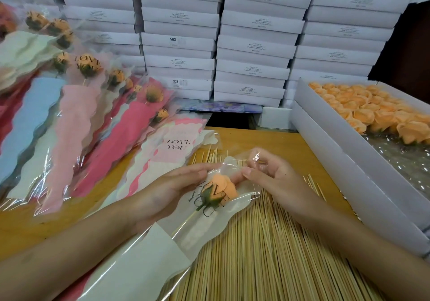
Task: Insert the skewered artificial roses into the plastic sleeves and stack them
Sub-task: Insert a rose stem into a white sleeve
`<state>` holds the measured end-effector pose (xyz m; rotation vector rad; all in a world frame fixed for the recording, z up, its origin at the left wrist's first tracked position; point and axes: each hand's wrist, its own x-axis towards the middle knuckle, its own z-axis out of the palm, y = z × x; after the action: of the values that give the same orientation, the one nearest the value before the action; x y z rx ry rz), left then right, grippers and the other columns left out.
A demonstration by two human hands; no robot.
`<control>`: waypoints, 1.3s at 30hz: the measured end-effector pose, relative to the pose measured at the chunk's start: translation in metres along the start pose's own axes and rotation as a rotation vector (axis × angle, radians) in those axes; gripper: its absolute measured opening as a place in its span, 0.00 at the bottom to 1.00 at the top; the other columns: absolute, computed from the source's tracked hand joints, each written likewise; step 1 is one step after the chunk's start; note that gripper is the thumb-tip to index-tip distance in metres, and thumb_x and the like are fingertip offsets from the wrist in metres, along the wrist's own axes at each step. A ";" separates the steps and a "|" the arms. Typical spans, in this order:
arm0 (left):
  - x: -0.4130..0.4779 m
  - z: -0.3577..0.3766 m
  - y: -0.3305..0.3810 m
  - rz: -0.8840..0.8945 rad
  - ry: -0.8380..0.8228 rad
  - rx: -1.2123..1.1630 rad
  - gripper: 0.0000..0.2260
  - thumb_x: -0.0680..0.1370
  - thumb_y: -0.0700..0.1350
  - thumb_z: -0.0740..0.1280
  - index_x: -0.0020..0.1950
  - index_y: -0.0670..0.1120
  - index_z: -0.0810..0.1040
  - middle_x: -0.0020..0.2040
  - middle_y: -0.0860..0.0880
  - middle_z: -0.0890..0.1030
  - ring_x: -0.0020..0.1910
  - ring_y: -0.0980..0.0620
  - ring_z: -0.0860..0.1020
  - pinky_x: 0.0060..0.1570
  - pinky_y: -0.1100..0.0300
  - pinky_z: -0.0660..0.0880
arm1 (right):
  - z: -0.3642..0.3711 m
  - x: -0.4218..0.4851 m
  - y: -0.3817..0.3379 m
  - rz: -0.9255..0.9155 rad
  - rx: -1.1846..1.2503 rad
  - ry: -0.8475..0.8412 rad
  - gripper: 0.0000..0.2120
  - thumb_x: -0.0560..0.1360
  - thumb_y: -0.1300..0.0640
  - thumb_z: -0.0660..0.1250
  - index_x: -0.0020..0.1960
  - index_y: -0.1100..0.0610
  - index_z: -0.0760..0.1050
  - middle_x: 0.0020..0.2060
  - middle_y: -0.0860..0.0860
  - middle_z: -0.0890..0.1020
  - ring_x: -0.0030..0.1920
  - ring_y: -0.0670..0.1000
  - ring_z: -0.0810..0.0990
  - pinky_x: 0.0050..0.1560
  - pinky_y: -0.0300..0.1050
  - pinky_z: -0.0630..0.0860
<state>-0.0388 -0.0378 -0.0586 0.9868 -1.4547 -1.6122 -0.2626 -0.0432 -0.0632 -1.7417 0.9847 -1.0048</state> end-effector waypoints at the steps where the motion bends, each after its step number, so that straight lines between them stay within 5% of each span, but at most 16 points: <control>1: 0.001 0.000 0.000 0.006 -0.002 0.000 0.14 0.72 0.48 0.62 0.47 0.62 0.86 0.50 0.56 0.85 0.50 0.63 0.81 0.45 0.74 0.73 | 0.001 0.000 0.001 0.004 0.013 -0.014 0.08 0.81 0.57 0.62 0.46 0.60 0.68 0.49 0.64 0.83 0.50 0.69 0.80 0.52 0.68 0.75; 4: 0.003 0.001 -0.003 0.029 0.005 -0.009 0.14 0.71 0.46 0.63 0.44 0.60 0.86 0.48 0.57 0.86 0.47 0.64 0.82 0.45 0.74 0.74 | 0.002 -0.001 0.003 0.012 0.003 -0.051 0.09 0.82 0.56 0.61 0.46 0.46 0.76 0.51 0.54 0.85 0.59 0.55 0.81 0.64 0.56 0.73; 6: 0.003 0.001 -0.005 0.036 0.005 -0.028 0.13 0.71 0.46 0.63 0.43 0.58 0.87 0.48 0.57 0.86 0.46 0.64 0.81 0.43 0.74 0.74 | 0.003 -0.002 0.003 0.023 0.005 -0.074 0.07 0.81 0.54 0.60 0.51 0.50 0.77 0.51 0.48 0.86 0.58 0.42 0.80 0.61 0.35 0.71; 7: 0.003 0.001 -0.006 0.040 0.003 -0.030 0.13 0.70 0.46 0.63 0.43 0.57 0.87 0.47 0.57 0.86 0.45 0.64 0.81 0.43 0.74 0.74 | 0.003 -0.002 0.003 0.026 0.011 -0.078 0.08 0.81 0.53 0.60 0.53 0.54 0.77 0.51 0.47 0.86 0.57 0.41 0.80 0.60 0.34 0.71; 12: 0.002 0.003 -0.005 0.024 -0.003 -0.074 0.12 0.68 0.45 0.66 0.46 0.53 0.87 0.52 0.46 0.80 0.41 0.58 0.79 0.43 0.71 0.76 | 0.003 -0.002 0.006 0.005 -0.005 -0.124 0.12 0.82 0.52 0.56 0.53 0.59 0.74 0.50 0.50 0.86 0.58 0.50 0.81 0.67 0.56 0.68; 17: 0.000 0.001 -0.006 0.021 -0.103 -0.098 0.08 0.74 0.42 0.69 0.49 0.51 0.86 0.50 0.51 0.85 0.44 0.57 0.83 0.40 0.67 0.77 | 0.004 -0.002 0.005 -0.002 0.036 -0.167 0.14 0.82 0.54 0.55 0.56 0.62 0.74 0.49 0.48 0.86 0.56 0.41 0.81 0.55 0.27 0.70; 19: 0.000 -0.002 -0.007 0.013 -0.123 -0.092 0.12 0.72 0.42 0.69 0.55 0.49 0.84 0.51 0.49 0.85 0.46 0.56 0.83 0.43 0.66 0.77 | 0.004 -0.001 0.005 -0.017 0.042 -0.157 0.09 0.82 0.55 0.56 0.51 0.58 0.72 0.47 0.51 0.86 0.54 0.43 0.82 0.52 0.29 0.72; 22: 0.002 -0.006 -0.009 -0.004 -0.191 -0.065 0.28 0.68 0.45 0.78 0.67 0.48 0.75 0.58 0.45 0.83 0.54 0.51 0.82 0.49 0.63 0.78 | 0.004 0.000 0.005 -0.027 0.089 -0.072 0.08 0.81 0.55 0.59 0.43 0.52 0.64 0.45 0.58 0.85 0.46 0.52 0.82 0.48 0.46 0.77; 26: 0.004 -0.009 -0.009 -0.020 -0.183 -0.062 0.31 0.67 0.45 0.76 0.69 0.54 0.74 0.62 0.46 0.81 0.59 0.48 0.80 0.55 0.58 0.76 | 0.002 0.000 0.002 -0.075 0.079 0.045 0.13 0.79 0.50 0.62 0.46 0.60 0.68 0.46 0.53 0.86 0.47 0.50 0.84 0.47 0.42 0.78; 31: 0.003 -0.010 -0.010 -0.002 -0.179 -0.088 0.30 0.70 0.41 0.74 0.71 0.55 0.71 0.65 0.48 0.79 0.61 0.47 0.79 0.54 0.59 0.77 | 0.000 -0.001 0.005 -0.112 -0.027 0.174 0.14 0.78 0.47 0.61 0.45 0.58 0.73 0.36 0.50 0.85 0.42 0.51 0.84 0.46 0.34 0.76; 35: -0.001 -0.009 -0.003 0.035 -0.187 -0.074 0.33 0.72 0.37 0.71 0.72 0.57 0.68 0.67 0.53 0.77 0.64 0.48 0.77 0.58 0.56 0.77 | -0.001 -0.001 0.007 -0.131 -0.095 0.237 0.13 0.77 0.45 0.61 0.45 0.55 0.73 0.34 0.51 0.84 0.39 0.56 0.83 0.49 0.47 0.77; 39: -0.004 -0.006 0.009 0.024 -0.172 -0.126 0.40 0.67 0.29 0.72 0.72 0.60 0.69 0.67 0.58 0.76 0.63 0.50 0.78 0.50 0.56 0.80 | -0.004 0.001 0.009 -0.153 -0.007 0.373 0.13 0.77 0.49 0.62 0.45 0.60 0.73 0.32 0.52 0.83 0.35 0.47 0.82 0.42 0.33 0.76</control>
<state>-0.0310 -0.0376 -0.0501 0.7724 -1.4509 -1.7839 -0.2681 -0.0478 -0.0706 -1.6888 1.0950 -1.4636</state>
